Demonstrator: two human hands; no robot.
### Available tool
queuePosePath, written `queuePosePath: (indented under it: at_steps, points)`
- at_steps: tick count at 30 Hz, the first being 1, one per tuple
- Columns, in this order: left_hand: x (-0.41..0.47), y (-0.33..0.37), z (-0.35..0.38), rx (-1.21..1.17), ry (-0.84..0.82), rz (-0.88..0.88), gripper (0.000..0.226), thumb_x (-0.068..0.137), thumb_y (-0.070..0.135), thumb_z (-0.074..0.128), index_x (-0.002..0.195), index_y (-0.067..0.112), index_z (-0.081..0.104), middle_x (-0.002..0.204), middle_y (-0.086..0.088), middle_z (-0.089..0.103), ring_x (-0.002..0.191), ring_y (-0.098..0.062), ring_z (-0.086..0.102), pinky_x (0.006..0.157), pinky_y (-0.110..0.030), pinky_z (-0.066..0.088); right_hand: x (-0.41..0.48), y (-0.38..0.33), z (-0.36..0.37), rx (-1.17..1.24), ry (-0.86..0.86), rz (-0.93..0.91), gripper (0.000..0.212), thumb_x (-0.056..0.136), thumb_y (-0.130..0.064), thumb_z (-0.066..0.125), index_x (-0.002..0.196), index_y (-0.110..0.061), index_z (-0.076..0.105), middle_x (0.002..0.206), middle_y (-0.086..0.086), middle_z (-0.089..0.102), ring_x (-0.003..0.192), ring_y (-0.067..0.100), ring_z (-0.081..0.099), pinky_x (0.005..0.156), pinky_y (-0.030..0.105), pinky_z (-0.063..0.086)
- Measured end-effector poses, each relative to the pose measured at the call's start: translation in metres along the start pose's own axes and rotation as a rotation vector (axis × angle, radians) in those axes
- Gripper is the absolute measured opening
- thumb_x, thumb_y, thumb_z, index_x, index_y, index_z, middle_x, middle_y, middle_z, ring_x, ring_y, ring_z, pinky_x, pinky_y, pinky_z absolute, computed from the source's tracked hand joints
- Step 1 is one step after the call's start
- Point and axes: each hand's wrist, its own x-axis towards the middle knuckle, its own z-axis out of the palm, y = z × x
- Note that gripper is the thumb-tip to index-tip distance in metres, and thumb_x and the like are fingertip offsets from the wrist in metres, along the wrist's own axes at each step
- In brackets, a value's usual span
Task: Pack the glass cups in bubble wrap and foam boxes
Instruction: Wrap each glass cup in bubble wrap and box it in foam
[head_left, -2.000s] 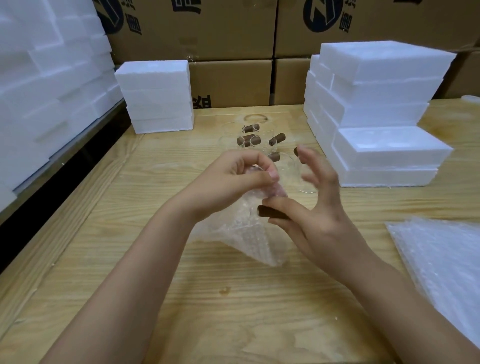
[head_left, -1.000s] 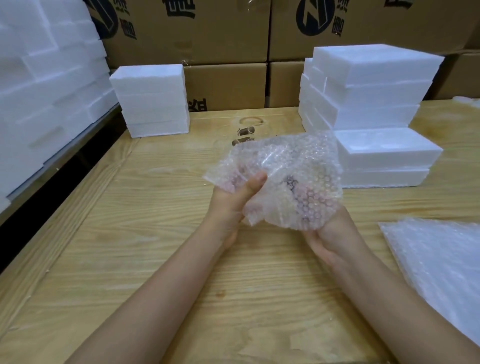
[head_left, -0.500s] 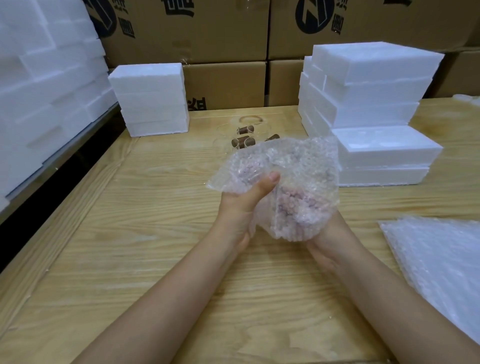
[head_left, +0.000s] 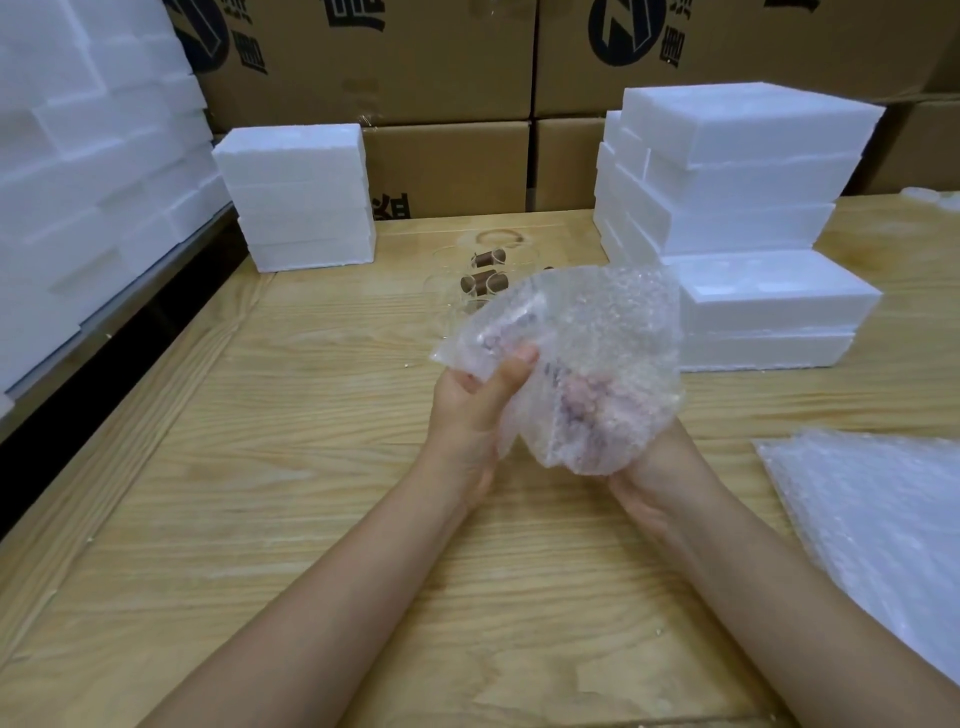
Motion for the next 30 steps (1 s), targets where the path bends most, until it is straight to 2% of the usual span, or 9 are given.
queuePosePath:
  at_steps: [3, 9, 11, 14, 17, 21, 24, 27, 30]
  points:
    - [-0.002, -0.005, 0.004, -0.033, 0.005, 0.06, 0.04, 0.077, 0.012, 0.063, 0.116, 0.01, 0.059, 0.107, -0.008, 0.072, 0.104, -0.026, 0.068, 0.083, -0.038, 0.058, -0.003, 0.007, 0.006, -0.022, 0.003, 0.002, 0.033, 0.079, -0.017, 0.065, 0.11, -0.007, 0.067, 0.107, 0.011, 0.072, 0.101, 0.027, 0.068, 0.081, 0.036, 0.057]
    - [-0.002, 0.004, 0.001, -0.087, 0.015, 0.015, 0.06, 0.075, 0.009, 0.064, 0.133, -0.001, 0.05, 0.125, -0.022, 0.062, 0.112, -0.035, 0.063, 0.09, -0.048, 0.055, 0.001, -0.008, -0.005, -0.001, -0.144, 0.089, 0.034, 0.066, -0.013, 0.071, 0.1, -0.011, 0.072, 0.102, 0.011, 0.073, 0.093, 0.024, 0.07, 0.07, 0.029, 0.058]
    - [0.0, 0.006, -0.003, -0.098, 0.024, -0.003, 0.061, 0.075, 0.01, 0.063, 0.134, 0.0, 0.049, 0.127, -0.023, 0.061, 0.115, -0.037, 0.061, 0.096, -0.052, 0.05, 0.006, -0.016, -0.014, 0.047, -0.049, 0.113, 0.031, 0.062, -0.004, 0.065, 0.092, -0.01, 0.073, 0.09, 0.009, 0.075, 0.08, 0.02, 0.071, 0.059, 0.025, 0.056]
    - [0.002, 0.008, -0.008, -0.109, 0.001, -0.048, 0.067, 0.073, 0.012, 0.07, 0.136, 0.003, 0.049, 0.131, -0.022, 0.058, 0.119, -0.038, 0.058, 0.102, -0.057, 0.044, 0.015, -0.029, -0.024, 0.284, 0.129, 0.06, 0.032, 0.074, 0.002, 0.056, 0.103, -0.008, 0.063, 0.075, 0.002, 0.073, 0.059, 0.007, 0.066, 0.044, 0.016, 0.048]
    - [0.0, 0.009, -0.009, -0.183, -0.017, -0.096, 0.1, 0.049, 0.025, 0.094, 0.137, 0.005, 0.05, 0.134, -0.022, 0.056, 0.123, -0.038, 0.055, 0.106, -0.059, 0.038, 0.018, -0.033, -0.036, 0.512, 0.314, -0.06, 0.019, 0.092, -0.013, 0.056, 0.111, -0.012, 0.058, 0.094, 0.007, 0.069, 0.068, 0.012, 0.067, 0.059, 0.02, 0.053]
    - [0.0, 0.009, -0.01, -0.287, -0.047, -0.107, 0.093, 0.053, 0.031, 0.09, 0.135, 0.008, 0.053, 0.132, -0.019, 0.059, 0.122, -0.036, 0.057, 0.105, -0.059, 0.04, 0.012, -0.022, -0.03, 0.383, 0.359, -0.036, 0.083, 0.08, -0.071, 0.05, 0.139, -0.013, 0.041, 0.127, 0.006, 0.058, 0.098, 0.015, 0.066, 0.08, 0.029, 0.052]
    - [0.001, 0.009, -0.011, -0.33, -0.054, -0.108, 0.089, 0.055, 0.031, 0.089, 0.134, 0.007, 0.054, 0.131, -0.018, 0.06, 0.122, -0.035, 0.057, 0.105, -0.056, 0.04, 0.004, -0.008, -0.009, 0.142, 0.163, 0.004, 0.116, 0.047, -0.083, 0.063, 0.138, -0.013, 0.04, 0.13, 0.006, 0.059, 0.114, 0.019, 0.06, 0.094, 0.035, 0.048]
    - [-0.001, 0.006, -0.009, -0.266, -0.095, -0.112, 0.092, 0.06, 0.033, 0.087, 0.138, 0.005, 0.048, 0.136, -0.022, 0.055, 0.124, -0.036, 0.054, 0.104, -0.052, 0.044, -0.002, 0.004, 0.008, 0.093, 0.033, 0.026, 0.073, 0.067, -0.046, 0.076, 0.125, -0.006, 0.056, 0.116, 0.012, 0.068, 0.109, 0.03, 0.065, 0.092, 0.042, 0.053]
    - [-0.003, 0.002, -0.009, -0.222, -0.114, -0.132, 0.101, 0.053, 0.032, 0.092, 0.139, 0.003, 0.048, 0.137, -0.024, 0.053, 0.125, -0.039, 0.053, 0.106, -0.053, 0.04, 0.004, 0.005, 0.0, 0.159, 0.15, 0.009, 0.023, 0.08, -0.014, 0.067, 0.101, -0.004, 0.069, 0.1, 0.016, 0.073, 0.098, 0.032, 0.069, 0.084, 0.045, 0.056]
